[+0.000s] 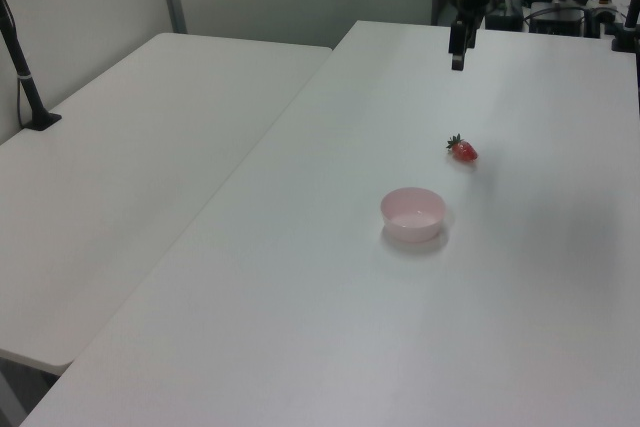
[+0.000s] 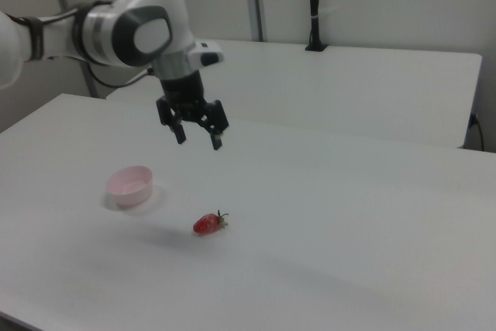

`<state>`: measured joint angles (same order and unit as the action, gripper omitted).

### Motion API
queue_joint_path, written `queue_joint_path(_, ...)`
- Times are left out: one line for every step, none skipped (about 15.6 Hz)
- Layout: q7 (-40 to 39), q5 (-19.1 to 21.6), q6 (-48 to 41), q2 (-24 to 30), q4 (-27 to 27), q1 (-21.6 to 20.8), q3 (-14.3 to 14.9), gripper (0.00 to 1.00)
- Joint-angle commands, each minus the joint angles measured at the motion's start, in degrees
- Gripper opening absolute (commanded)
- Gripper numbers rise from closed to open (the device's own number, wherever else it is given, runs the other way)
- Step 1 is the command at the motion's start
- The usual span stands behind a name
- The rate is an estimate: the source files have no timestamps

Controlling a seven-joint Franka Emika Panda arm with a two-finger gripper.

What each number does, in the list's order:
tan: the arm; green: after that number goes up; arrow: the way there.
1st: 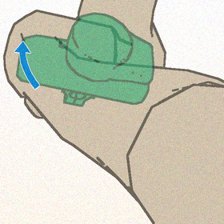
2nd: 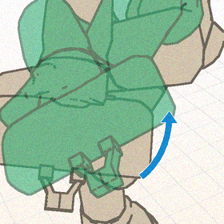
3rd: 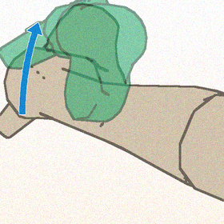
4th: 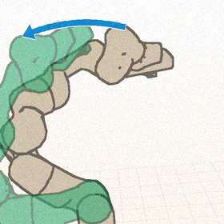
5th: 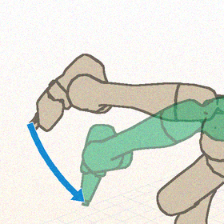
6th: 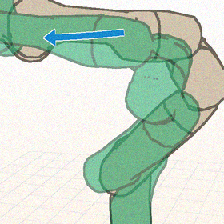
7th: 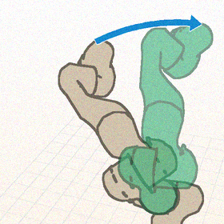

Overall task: Pick up strawberry from bowl
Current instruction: 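Lower the strawberry, open the gripper, and raise it away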

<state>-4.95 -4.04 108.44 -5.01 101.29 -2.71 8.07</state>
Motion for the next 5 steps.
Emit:
queue_joint_path(6.61, -1.32, -1.47, 1.49, -0.56, 1.38, -4.55, 1.0)
queue_joint_path(6.45, -1.06, -1.56, 2.11, -0.91, 1.56, -4.82, 1.0)
queue_joint_path(6.36, -0.27, -1.82, 3.24, -0.91, 1.82, -4.91, 1.0)
queue_joint_path(6.27, 0.34, -2.35, 3.86, -0.91, 2.44, -4.91, 1.0)
queue_joint_path(6.01, 2.09, -2.62, 4.48, -1.0, 2.53, -4.91, 1.0)
